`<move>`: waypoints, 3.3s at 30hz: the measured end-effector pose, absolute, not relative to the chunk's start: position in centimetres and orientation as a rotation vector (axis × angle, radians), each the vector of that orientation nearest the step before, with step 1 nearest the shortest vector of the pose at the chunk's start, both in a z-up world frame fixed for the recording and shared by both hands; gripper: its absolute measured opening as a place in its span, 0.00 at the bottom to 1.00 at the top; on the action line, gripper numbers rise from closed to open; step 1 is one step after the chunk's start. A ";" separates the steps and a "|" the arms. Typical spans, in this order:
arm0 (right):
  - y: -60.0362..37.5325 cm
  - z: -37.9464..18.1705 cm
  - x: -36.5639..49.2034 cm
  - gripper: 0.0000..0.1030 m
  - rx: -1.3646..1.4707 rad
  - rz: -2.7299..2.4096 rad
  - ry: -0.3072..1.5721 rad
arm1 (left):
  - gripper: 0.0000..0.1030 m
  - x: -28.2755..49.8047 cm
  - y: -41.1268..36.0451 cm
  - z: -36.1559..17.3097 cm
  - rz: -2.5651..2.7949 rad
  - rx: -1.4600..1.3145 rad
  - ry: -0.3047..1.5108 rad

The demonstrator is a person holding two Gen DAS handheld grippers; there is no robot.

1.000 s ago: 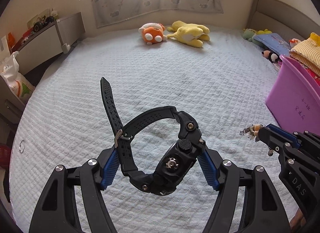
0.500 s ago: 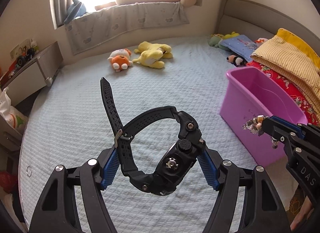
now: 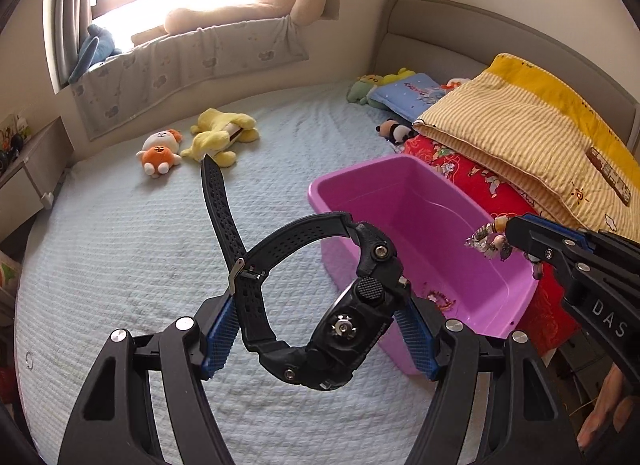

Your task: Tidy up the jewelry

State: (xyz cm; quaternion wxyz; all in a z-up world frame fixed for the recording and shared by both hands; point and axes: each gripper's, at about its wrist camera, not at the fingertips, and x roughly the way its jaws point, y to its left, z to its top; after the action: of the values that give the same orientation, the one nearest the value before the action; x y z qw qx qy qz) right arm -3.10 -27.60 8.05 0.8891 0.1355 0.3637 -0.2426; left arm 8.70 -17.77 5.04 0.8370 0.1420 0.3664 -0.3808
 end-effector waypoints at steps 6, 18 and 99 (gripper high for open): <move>-35.6 6.2 -3.8 0.10 0.234 -0.381 0.819 | 0.67 6.8 -25.3 3.4 -0.691 0.253 0.852; -43.5 -2.4 -2.8 0.10 0.304 -0.245 1.014 | 0.67 6.5 -33.7 -2.1 -0.569 0.277 1.017; -43.3 2.4 -4.6 0.67 0.408 -0.295 1.264 | 0.91 5.9 -30.7 3.8 -0.465 0.303 1.187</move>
State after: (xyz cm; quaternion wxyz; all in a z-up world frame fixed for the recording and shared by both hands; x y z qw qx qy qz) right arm -4.59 -43.27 2.43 0.7773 0.1888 0.5844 -0.1366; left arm 5.93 -30.71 3.81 0.7929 0.1408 0.5520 -0.2162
